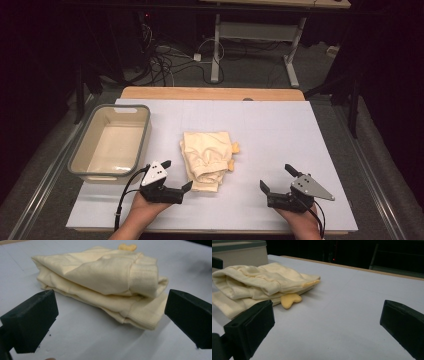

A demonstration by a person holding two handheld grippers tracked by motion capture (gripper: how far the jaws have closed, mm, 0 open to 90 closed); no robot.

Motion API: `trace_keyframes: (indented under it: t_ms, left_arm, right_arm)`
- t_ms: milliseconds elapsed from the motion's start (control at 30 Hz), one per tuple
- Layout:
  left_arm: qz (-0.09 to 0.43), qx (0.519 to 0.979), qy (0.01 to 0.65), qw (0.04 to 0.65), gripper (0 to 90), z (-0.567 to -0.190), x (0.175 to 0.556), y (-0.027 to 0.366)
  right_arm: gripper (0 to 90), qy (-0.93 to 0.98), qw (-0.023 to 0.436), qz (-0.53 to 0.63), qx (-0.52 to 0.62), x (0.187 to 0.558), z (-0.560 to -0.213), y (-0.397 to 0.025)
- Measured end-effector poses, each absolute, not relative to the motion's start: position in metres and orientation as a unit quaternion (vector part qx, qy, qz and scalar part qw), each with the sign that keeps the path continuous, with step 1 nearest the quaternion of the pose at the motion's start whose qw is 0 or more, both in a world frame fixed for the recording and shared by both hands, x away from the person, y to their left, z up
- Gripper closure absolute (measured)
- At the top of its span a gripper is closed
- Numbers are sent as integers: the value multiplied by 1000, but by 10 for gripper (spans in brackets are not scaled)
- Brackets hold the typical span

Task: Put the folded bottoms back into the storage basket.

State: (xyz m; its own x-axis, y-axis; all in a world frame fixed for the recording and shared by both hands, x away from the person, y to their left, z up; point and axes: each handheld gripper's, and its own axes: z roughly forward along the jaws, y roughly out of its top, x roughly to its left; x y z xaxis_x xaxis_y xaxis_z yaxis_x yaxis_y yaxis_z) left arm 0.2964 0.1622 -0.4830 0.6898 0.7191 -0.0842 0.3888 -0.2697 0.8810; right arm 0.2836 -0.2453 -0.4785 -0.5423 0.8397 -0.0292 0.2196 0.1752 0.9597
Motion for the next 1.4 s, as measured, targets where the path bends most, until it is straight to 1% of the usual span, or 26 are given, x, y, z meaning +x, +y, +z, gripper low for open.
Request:
trace_keyframes:
  t_ms: [33,100,433,867,1033,1100,1233,1267,1333,1367,1400]
  left_arm:
    - [178,783,351,482,0,-485,296,162]
    - [180,781,351,484,0,-485,297,163]
    - [171,768,362,500,0,-484,302,165]
    - [161,775,360,494,0,-482,301,164]
    - [151,795,354,469,0,-482,301,160]
    - [153,811,347,445,0,-483,301,156]
    - [146,816,354,433,0,-482,300,156]
    - [147,818,358,425,19,-481,300,158]
    - [148,818,367,417,85,-479,299,163]
    - [147,815,368,423,125,-477,298,166]
    - [147,813,369,426,188,-476,298,169]
  right_arm:
    - [8,704,295,525,376,283,-478,-246]
    - [8,703,295,528,375,281,-477,-246]
    - [8,708,292,523,373,279,-478,-250]
    - [8,719,287,517,365,278,-480,-246]
    - [8,725,281,515,361,278,-481,-243]
    - [8,726,279,514,362,278,-481,-242]
    - [8,728,274,515,362,278,-480,-241]
    - [8,729,271,515,361,278,-480,-241]
    - [8,729,266,519,359,277,-480,-241]
    - [7,729,264,520,357,277,-480,-241]
    - [6,730,262,521,357,277,-480,-241]
